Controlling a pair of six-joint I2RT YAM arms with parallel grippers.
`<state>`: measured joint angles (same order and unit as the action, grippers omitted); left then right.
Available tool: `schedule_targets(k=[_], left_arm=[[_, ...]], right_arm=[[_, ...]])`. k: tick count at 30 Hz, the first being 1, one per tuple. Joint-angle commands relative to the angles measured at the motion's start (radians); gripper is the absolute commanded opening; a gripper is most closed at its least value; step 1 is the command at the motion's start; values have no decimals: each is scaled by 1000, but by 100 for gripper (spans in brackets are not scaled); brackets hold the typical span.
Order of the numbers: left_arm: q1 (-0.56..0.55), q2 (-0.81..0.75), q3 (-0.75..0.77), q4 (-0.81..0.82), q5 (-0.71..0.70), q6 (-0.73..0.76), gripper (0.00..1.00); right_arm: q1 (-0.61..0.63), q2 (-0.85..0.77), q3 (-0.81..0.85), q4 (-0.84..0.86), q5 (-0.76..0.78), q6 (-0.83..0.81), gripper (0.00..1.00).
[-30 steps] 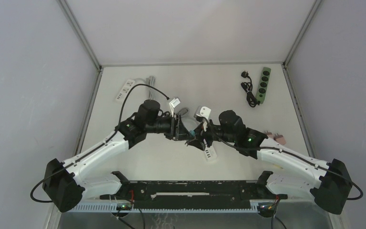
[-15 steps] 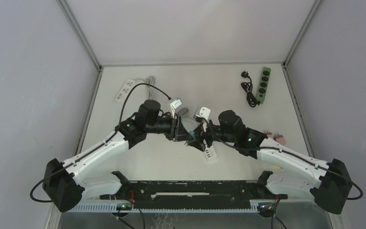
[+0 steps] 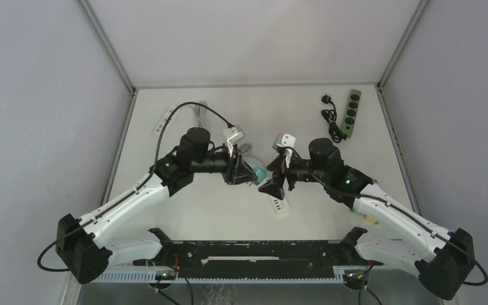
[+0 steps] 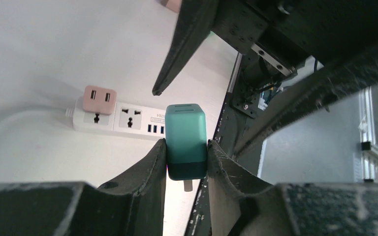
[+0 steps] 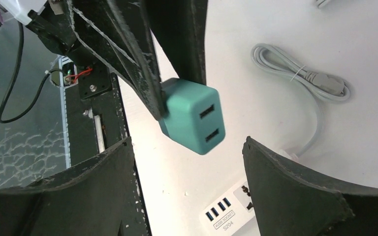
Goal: Insert the plug
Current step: Adjust the plug.
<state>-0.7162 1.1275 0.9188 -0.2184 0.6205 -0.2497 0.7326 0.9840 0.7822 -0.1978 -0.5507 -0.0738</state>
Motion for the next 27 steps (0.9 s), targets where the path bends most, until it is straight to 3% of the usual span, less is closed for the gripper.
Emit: schedule_targets(k=[1,11,22,27], left_arm=[[-3,-40,61,58,124,169,1],[-3,-33,84,-18,248,326,2],[-3,-40,90,-23,325,351,2],[-3,-56,89,-22,332,358,2]], right_arm=[[-32,-36,46,-28,-114,-21,87],[-35,-60,56,-54,-222,-69,83],[-19,36,162,-123,-283,-127,74],[-15,77,192,-169,-310,-153,65]])
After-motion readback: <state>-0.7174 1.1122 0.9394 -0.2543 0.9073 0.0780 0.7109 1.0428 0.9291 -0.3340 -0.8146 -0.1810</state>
